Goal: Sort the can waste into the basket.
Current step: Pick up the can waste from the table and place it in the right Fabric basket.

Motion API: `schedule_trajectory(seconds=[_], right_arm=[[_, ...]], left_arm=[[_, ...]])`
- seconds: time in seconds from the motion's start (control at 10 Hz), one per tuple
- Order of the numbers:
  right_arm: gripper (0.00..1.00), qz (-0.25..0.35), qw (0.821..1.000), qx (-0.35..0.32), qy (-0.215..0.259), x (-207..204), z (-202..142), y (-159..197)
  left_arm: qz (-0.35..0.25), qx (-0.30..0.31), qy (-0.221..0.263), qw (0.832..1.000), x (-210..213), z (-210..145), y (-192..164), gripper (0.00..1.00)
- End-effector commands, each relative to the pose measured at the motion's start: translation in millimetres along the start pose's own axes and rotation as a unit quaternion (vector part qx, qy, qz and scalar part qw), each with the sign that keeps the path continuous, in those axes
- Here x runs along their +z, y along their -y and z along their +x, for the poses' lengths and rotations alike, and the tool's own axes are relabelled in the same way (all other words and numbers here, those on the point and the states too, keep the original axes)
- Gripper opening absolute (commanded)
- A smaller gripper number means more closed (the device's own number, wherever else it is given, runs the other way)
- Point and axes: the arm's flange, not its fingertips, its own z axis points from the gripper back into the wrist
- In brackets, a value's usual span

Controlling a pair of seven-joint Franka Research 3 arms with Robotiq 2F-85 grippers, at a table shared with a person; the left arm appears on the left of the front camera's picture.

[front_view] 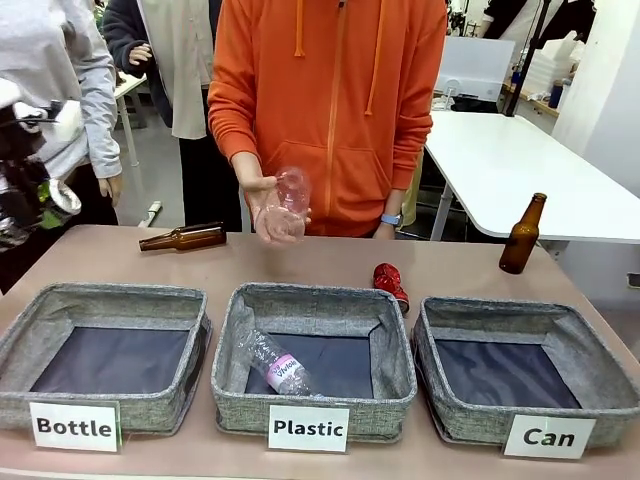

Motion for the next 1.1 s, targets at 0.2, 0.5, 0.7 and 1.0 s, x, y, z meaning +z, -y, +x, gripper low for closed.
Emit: schedule_trajectory(seconds=[0.2, 0.5, 0.7, 1.0], right_arm=[[1.00, 0.011, 1.000, 0.014, 0.009, -1, 3, 0], [1.00, 0.011, 1.000, 0.014, 0.009, -1, 3, 0], [1.00, 0.011, 1.000, 0.014, 0.009, -1, 3, 0], [1.00, 0.011, 1.000, 0.014, 0.009, -1, 3, 0]], left_arm=[[-0.007, -0.121, -0.024, 0.992, -11, -5, 73, 0.00], [-0.031, -0.115, -0.028, 0.993, 1, 1, 78, 0.00], [-0.031, -0.115, -0.028, 0.993, 1, 1, 78, 0.00], [-0.047, -0.097, 0.018, 0.994, -16, 44, 92, 0.09]])
